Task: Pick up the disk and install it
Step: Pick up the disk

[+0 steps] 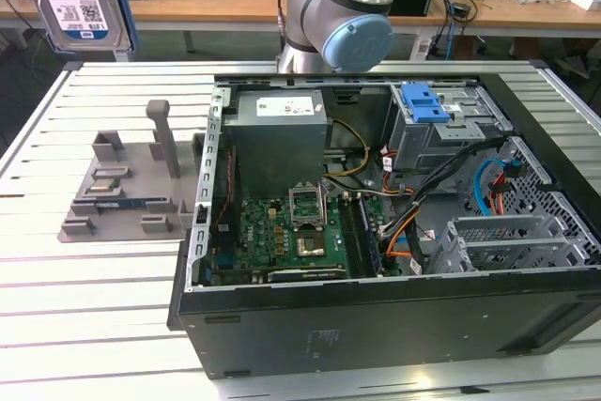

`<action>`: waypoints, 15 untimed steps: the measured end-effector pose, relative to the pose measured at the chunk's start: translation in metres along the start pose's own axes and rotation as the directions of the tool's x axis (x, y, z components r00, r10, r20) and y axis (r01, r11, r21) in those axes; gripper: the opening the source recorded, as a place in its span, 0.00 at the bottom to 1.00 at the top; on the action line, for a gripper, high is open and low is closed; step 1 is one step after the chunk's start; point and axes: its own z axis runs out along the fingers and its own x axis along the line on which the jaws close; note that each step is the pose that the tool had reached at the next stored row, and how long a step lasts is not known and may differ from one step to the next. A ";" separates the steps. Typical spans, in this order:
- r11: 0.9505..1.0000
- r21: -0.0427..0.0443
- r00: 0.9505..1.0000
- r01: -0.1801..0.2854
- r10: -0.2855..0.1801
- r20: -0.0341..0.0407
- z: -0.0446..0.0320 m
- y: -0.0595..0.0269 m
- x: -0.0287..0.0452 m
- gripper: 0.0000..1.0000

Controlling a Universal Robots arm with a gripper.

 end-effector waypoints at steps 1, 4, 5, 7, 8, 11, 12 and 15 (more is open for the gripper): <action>1.000 0.000 1.000 0.000 0.000 0.000 -0.0022 -0.0001 0.0000 0.37; 1.000 0.000 1.000 0.000 0.000 0.000 -0.0088 -0.0002 -0.0002 0.37; 1.000 0.000 1.000 0.000 0.000 0.000 -0.0133 -0.0002 -0.0003 0.37; 1.000 0.000 1.000 0.000 0.000 0.000 -0.0210 -0.0003 -0.0004 0.37; 1.000 0.000 1.000 0.000 0.000 0.000 -0.0234 -0.0004 -0.0004 0.37; 1.000 0.000 1.000 0.000 0.000 0.000 -0.0255 -0.0004 -0.0005 0.37; 1.000 0.000 1.000 0.000 0.000 0.000 -0.0255 -0.0004 -0.0005 0.37; 1.000 0.000 1.000 0.000 0.000 0.000 -0.0257 -0.0004 -0.0005 0.37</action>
